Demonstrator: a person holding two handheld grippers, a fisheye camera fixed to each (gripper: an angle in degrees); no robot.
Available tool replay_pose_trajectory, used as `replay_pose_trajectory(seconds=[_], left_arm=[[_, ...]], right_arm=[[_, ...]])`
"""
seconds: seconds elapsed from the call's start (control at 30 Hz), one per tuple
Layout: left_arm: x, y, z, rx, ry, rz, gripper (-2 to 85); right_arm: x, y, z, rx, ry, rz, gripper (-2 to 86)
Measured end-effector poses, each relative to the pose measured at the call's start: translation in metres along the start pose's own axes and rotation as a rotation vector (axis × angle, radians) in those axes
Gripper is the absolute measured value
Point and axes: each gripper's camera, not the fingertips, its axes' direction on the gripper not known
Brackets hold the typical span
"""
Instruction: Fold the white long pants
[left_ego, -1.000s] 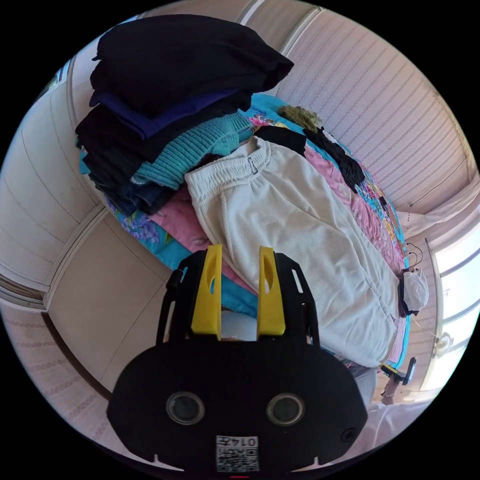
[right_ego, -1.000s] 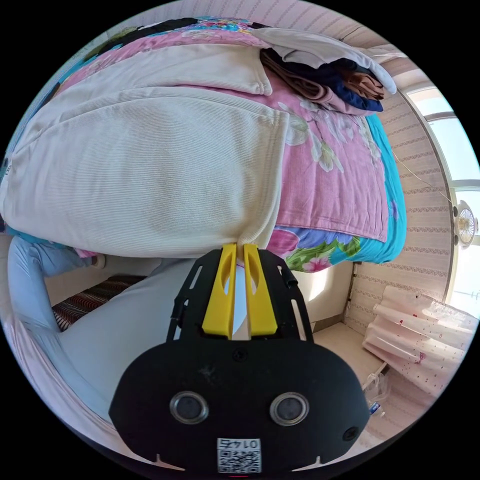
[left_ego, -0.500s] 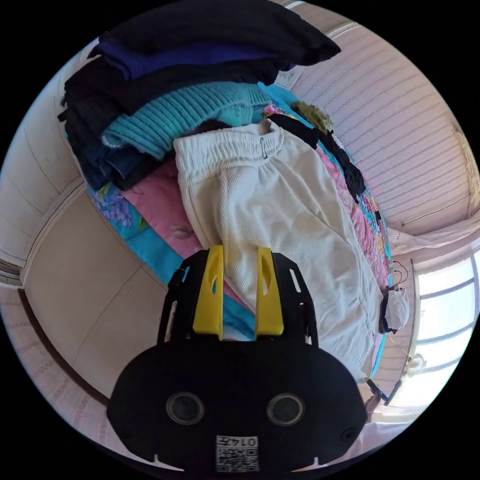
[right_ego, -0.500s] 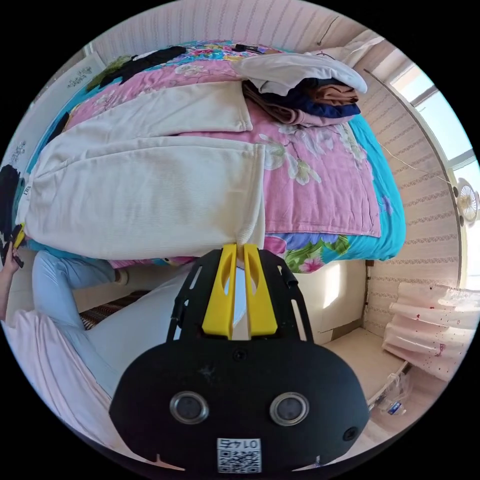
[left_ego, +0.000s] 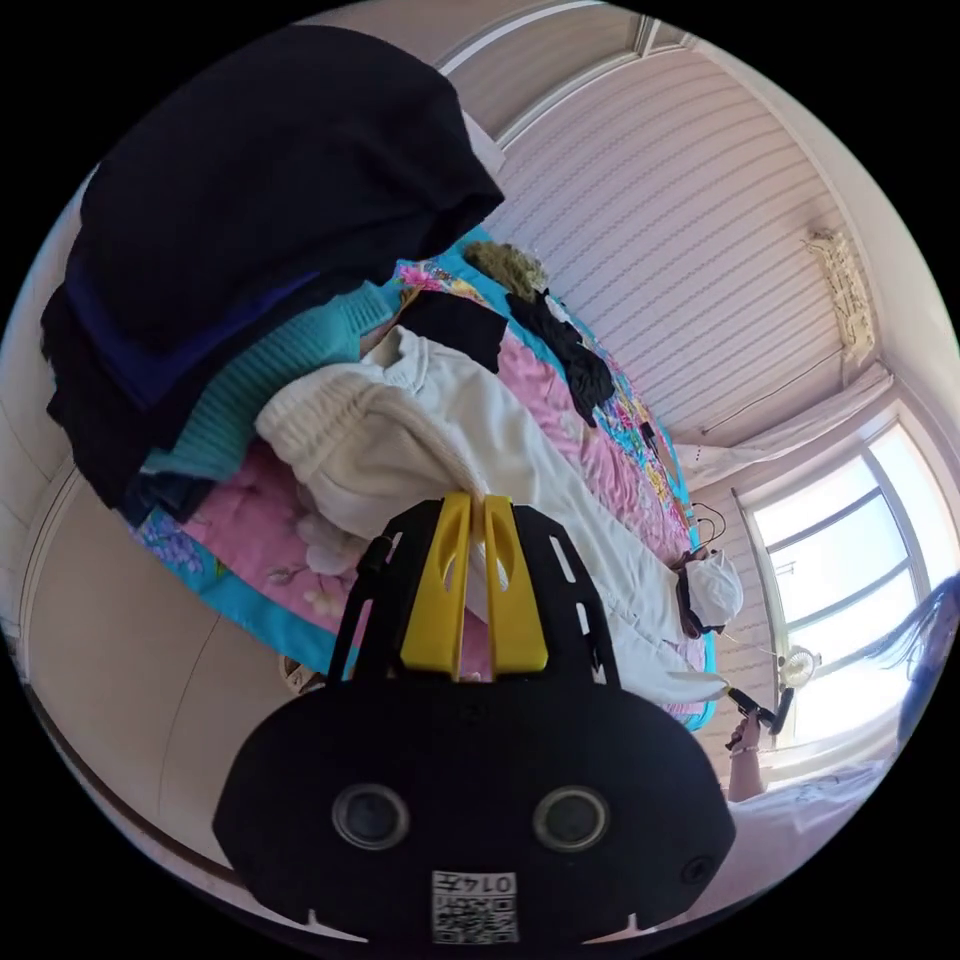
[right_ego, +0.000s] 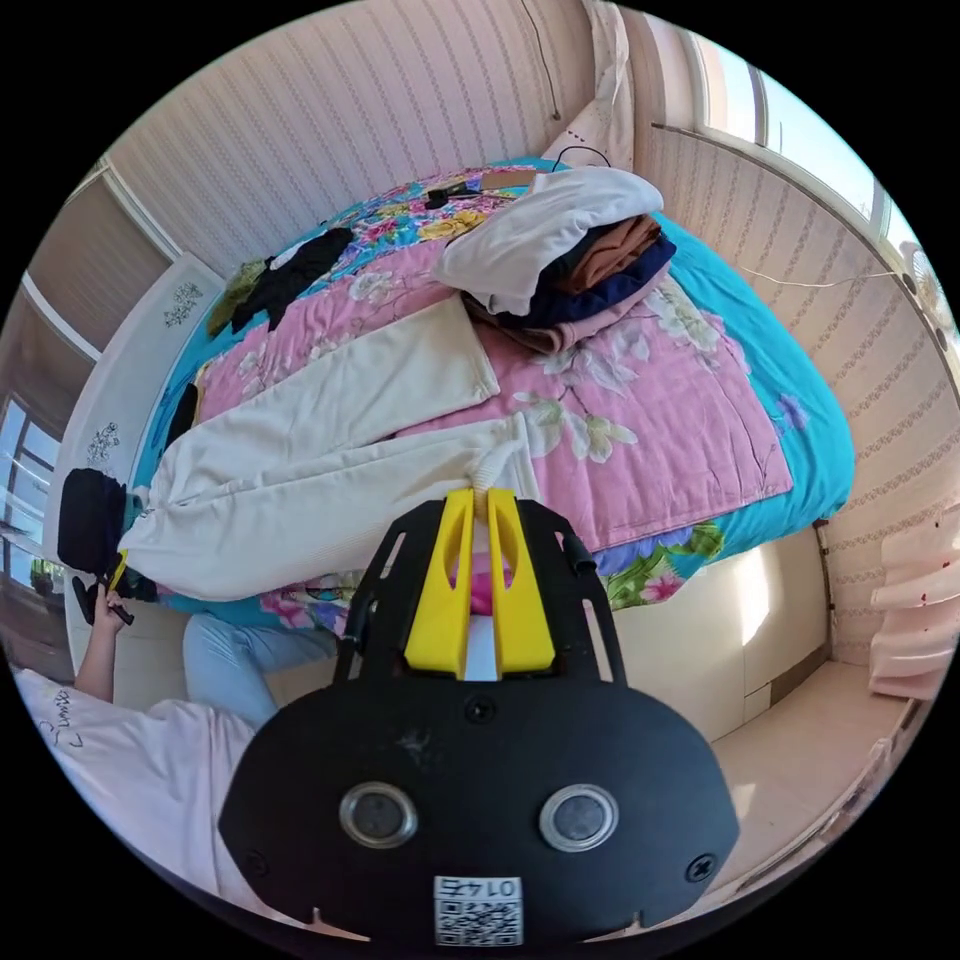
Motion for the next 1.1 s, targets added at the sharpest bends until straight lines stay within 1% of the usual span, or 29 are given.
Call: replay_pose_trajectory(seconds=[0.1, 0.2, 0.27, 0.37, 0.43, 0.47, 0.53, 0.6, 0.7, 0.77, 0.8, 0.83, 0.9, 1.0, 1.03, 1.1], left_arm=[[0.025, -0.048, 0.012, 0.036, 0.033, 0.075, -0.1], [0.044, -0.085, 0.034, 0.054, 0.046, 0.100, 1.2], [0.059, -0.112, 0.061, 0.059, -0.020, 0.090, 4.1], [0.068, -0.118, 0.081, 0.034, -0.144, 0.083, 6.7], [0.068, -0.108, 0.076, 0.090, -0.151, 0.110, 7.2], [0.062, -0.097, 0.069, 0.127, -0.120, 0.106, 7.4], [0.047, -0.080, 0.059, 0.145, -0.073, 0.084, 7.8], [0.024, -0.055, 0.053, 0.115, -0.104, 0.052, 8.1], [-0.011, -0.024, 0.060, 0.032, -0.211, -0.046, 8.5], [-0.032, -0.010, 0.069, -0.017, -0.205, -0.156, 9.9], [-0.041, -0.004, 0.074, -0.022, -0.170, -0.222, 10.8], [-0.044, -0.003, 0.076, -0.017, -0.148, -0.243, 11.3], [-0.044, -0.003, 0.083, 0.035, -0.073, -0.264, 12.5], [-0.036, -0.012, 0.092, 0.084, 0.007, -0.276, 14.7], [-0.031, -0.017, 0.099, 0.072, 0.003, -0.272, 15.6], [-0.021, -0.025, 0.118, 0.015, -0.073, -0.258, 16.3]], right_arm=[[0.004, -0.040, -0.002, 0.036, 0.006, -0.062, 0.3], [0.006, -0.092, 0.009, 0.029, 0.034, -0.097, 1.1], [0.013, -0.122, 0.025, 0.005, 0.024, -0.052, 1.9], [0.030, -0.142, 0.054, 0.003, 0.008, 0.054, 5.5], [0.044, -0.131, 0.068, 0.018, -0.045, 0.109, 9.2], [0.047, -0.124, 0.069, 0.035, -0.067, 0.112, 9.9], [0.061, -0.090, 0.077, 0.076, -0.132, 0.103, 10.2], [0.076, -0.057, 0.087, 0.077, -0.182, 0.135, 10.1], [0.100, 0.003, 0.107, 0.083, -0.312, 0.273, 9.5], [0.110, 0.032, 0.123, 0.073, -0.376, 0.370, 9.6], [0.114, 0.045, 0.132, 0.071, -0.397, 0.419, 10.1], [0.116, 0.053, 0.141, 0.072, -0.414, 0.469, 10.7], [0.118, 0.054, 0.149, 0.110, -0.451, 0.511, 11.5], [0.119, 0.039, 0.156, 0.197, -0.445, 0.549, 12.4], [0.119, 0.030, 0.160, 0.215, -0.450, 0.566, 12.9], [0.119, 0.017, 0.169, 0.226, -0.476, 0.601, 13.1]])
